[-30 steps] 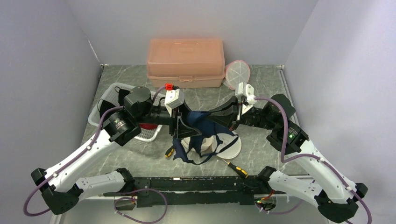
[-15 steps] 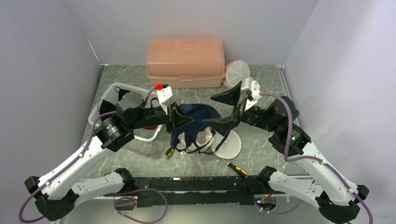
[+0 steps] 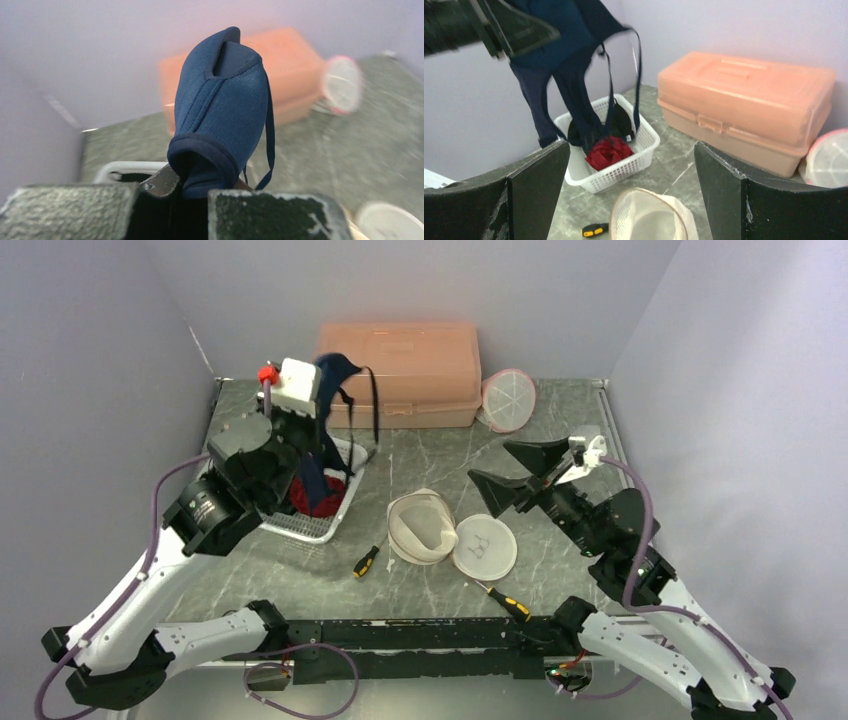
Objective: Unzip the laundry bag and remove the bra
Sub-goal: Pick up the bra from the laundry bag, then place the bra in the bin.
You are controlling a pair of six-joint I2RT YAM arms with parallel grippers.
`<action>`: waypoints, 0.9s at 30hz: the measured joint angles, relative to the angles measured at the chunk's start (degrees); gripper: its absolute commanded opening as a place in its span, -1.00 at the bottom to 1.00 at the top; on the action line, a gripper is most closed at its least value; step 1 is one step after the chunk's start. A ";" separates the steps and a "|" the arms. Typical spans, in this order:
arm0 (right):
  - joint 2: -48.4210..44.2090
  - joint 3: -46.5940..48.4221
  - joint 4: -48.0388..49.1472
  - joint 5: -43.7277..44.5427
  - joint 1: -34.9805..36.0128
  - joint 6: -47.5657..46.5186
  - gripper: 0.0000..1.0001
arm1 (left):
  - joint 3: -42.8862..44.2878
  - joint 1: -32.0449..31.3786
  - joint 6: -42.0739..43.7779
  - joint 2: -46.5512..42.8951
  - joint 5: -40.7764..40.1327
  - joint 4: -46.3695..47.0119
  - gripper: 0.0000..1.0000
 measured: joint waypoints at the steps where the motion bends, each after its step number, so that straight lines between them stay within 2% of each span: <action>1: 0.00 -1.29 0.66 0.48 -0.02 0.59 0.98 | 1.27 0.81 1.68 1.03 -3.02 0.59 -0.95; 3: 0.20 -4.22 1.38 1.40 -0.02 2.08 0.97 | 3.61 3.89 3.10 3.04 -6.34 0.66 -0.94; 6: 1.38 -8.98 2.43 1.57 0.00 5.60 0.94 | 8.37 12.74 2.10 7.69 -6.12 -2.25 -0.95; 10: 3.41 -12.41 3.65 0.52 0.00 9.09 0.92 | 12.61 23.50 -2.69 12.79 -4.39 -5.84 -0.95; 14: 4.52 -14.75 3.96 -0.81 0.00 11.74 0.92 | 12.24 29.24 -8.68 14.60 -1.88 -7.87 -0.95; 19: 3.69 -14.99 4.26 -1.70 0.00 13.11 0.91 | 5.29 32.72 -15.85 13.16 -0.81 -6.73 -0.95; 27: 0.72 -17.00 4.85 -1.68 0.00 14.08 0.90 | -11.21 33.64 -25.55 8.98 -0.72 0.76 -0.95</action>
